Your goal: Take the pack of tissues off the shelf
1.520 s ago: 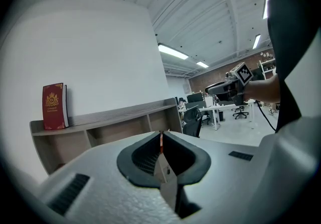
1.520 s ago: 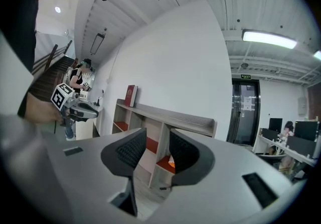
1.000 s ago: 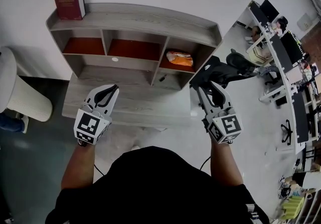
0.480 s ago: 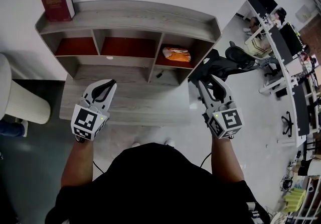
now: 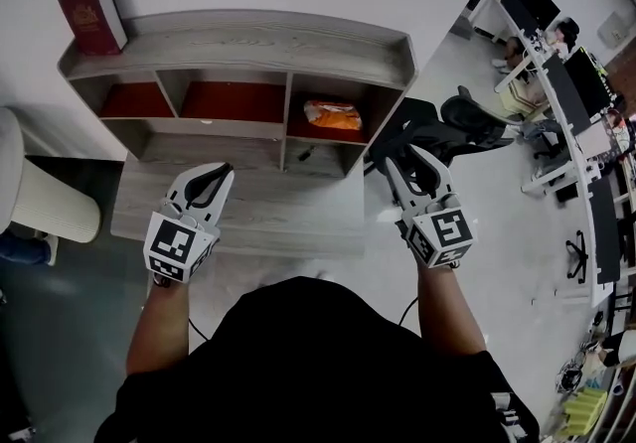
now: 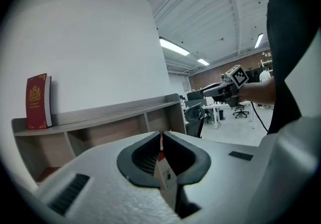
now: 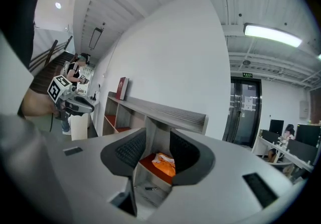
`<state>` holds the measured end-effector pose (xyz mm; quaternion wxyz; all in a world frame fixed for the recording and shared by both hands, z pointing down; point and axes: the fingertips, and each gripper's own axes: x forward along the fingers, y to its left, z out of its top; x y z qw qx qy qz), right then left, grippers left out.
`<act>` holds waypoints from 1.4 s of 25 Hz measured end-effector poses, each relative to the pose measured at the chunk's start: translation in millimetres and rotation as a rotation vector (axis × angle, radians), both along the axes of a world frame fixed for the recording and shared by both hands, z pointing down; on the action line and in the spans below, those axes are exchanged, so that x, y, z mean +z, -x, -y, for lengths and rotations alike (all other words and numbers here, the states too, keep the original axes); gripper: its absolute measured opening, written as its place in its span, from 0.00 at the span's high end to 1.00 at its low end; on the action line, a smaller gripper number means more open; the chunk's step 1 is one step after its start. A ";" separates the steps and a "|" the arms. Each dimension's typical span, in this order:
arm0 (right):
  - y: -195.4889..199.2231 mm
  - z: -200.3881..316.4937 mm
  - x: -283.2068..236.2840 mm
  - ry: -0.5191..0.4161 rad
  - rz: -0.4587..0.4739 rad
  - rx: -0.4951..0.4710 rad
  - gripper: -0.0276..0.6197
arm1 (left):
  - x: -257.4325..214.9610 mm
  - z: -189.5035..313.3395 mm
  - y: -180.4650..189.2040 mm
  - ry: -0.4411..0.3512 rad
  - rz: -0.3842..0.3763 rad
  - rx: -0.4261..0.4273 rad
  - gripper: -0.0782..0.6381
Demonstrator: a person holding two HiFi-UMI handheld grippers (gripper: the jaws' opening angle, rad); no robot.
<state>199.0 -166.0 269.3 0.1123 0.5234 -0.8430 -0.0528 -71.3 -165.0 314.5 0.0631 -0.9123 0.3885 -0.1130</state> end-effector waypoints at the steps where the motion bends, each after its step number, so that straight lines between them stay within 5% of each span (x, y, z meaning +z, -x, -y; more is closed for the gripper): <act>1: -3.8 4.2 -0.2 0.003 0.000 -0.012 0.72 | -0.3 1.3 -5.1 0.001 0.004 -0.008 0.85; 12: 3.5 39.8 8.1 0.016 -0.080 -0.131 0.68 | -1.7 15.8 -13.5 0.011 0.001 -0.101 0.85; 26: 80.4 114.2 87.5 0.066 -0.469 -0.309 0.59 | 23.5 21.5 19.7 0.075 0.003 -0.170 0.85; 35: 83.8 181.1 169.6 0.232 -0.732 -0.282 0.55 | 44.5 27.8 34.8 0.122 -0.008 -0.216 0.85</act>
